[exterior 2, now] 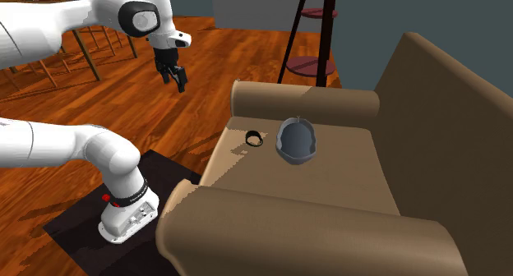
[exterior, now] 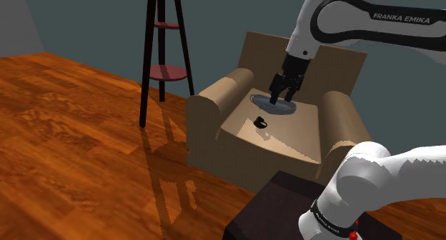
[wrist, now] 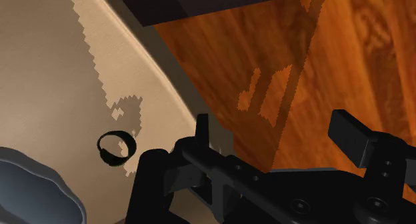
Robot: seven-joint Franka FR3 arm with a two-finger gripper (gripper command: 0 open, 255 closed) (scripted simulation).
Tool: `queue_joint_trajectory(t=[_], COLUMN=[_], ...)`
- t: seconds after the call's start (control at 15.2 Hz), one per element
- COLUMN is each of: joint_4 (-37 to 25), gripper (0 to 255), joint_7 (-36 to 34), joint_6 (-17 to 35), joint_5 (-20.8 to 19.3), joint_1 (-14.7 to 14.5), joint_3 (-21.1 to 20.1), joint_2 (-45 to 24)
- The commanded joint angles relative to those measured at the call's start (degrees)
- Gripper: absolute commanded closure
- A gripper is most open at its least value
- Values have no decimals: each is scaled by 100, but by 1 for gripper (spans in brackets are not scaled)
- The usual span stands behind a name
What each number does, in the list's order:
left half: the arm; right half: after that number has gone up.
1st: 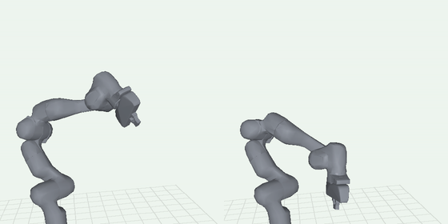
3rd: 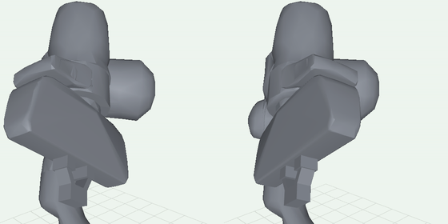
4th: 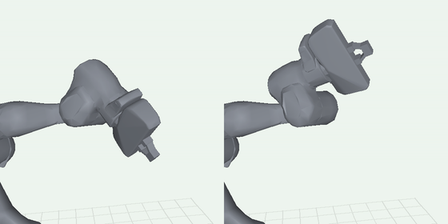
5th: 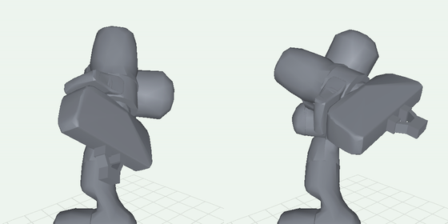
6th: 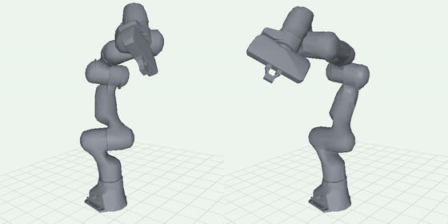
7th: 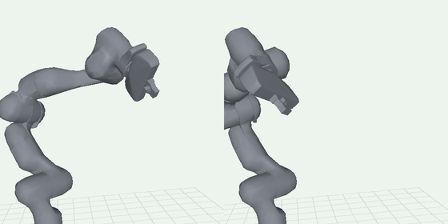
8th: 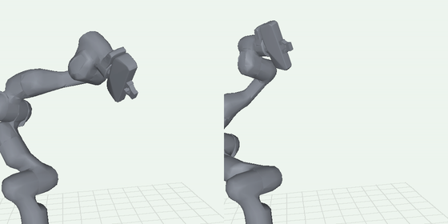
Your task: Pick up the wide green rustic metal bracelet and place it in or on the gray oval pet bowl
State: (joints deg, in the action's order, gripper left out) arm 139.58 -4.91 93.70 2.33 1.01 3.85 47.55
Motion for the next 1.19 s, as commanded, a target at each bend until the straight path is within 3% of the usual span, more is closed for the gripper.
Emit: queue_joint_trajectory(t=[0.0, 0.66, 1.12], joint_4=[0, 394, 199], gripper=[0, 0, 0], joint_7=[0, 777, 1444], joint_6=[0, 1803, 2985], joint_5=[0, -297, -132], joint_1=[0, 286, 312], joint_3=[0, 893, 1559], joint_2=[0, -1226, -2502])
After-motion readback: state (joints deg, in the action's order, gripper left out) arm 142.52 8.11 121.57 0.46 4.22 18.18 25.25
